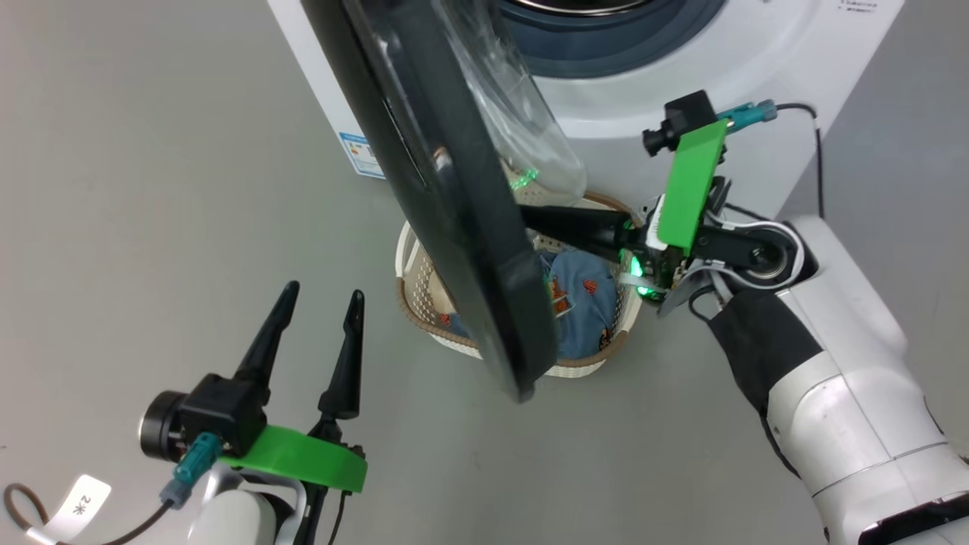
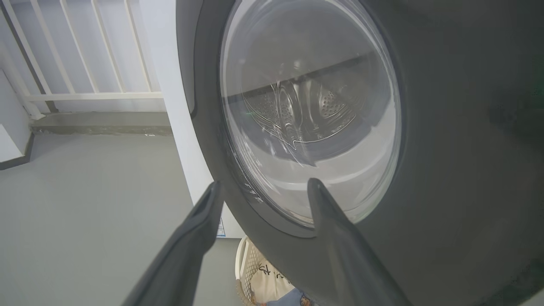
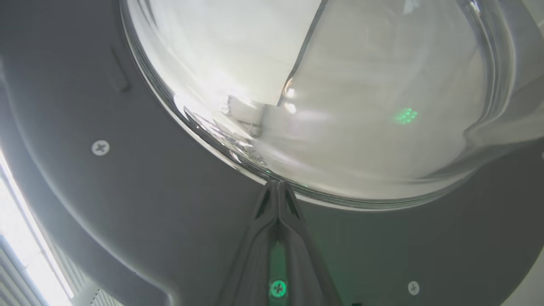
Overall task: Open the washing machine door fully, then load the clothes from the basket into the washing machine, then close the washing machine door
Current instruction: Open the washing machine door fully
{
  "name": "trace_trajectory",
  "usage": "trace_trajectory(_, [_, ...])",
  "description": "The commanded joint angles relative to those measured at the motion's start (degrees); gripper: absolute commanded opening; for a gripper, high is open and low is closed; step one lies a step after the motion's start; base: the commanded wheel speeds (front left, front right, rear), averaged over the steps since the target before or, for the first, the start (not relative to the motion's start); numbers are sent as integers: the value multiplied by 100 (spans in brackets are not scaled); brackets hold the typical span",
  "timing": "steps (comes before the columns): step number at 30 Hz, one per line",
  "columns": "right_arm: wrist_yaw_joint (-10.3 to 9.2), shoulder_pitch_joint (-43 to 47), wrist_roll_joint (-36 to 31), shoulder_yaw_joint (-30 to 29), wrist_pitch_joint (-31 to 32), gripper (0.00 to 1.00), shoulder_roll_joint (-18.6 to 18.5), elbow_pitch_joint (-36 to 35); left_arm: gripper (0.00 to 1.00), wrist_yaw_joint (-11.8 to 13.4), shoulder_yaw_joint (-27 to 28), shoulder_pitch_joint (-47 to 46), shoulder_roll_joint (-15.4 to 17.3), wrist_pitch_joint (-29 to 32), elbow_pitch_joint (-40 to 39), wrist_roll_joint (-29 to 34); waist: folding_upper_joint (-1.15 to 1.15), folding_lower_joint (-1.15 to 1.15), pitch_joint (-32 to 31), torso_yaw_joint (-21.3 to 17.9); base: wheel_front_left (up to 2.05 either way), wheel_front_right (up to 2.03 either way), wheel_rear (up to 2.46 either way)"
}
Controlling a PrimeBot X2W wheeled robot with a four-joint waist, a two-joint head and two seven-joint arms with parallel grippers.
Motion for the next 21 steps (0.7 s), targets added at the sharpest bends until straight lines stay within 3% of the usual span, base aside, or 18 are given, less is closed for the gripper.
trace_trajectory(1, [10, 74, 190, 225, -78, 0, 204, -130, 100, -15, 228, -18, 115, -37, -150, 50, 0, 0, -24, 48, 0, 0, 0])
trace_trajectory(11, [10, -28, 742, 1018, -508, 0, 204, 17, 100, 10, 257, 6, 115, -37, -147, 28, 0, 0, -34, 82, 0, 0, 0])
trace_trajectory(21, [10, -46, 948, 1058, -961, 0, 88, -82, 100, 32, 374, 7, 115, -37, -104, 34, 0, 0, -51, -57, 0, 0, 0])
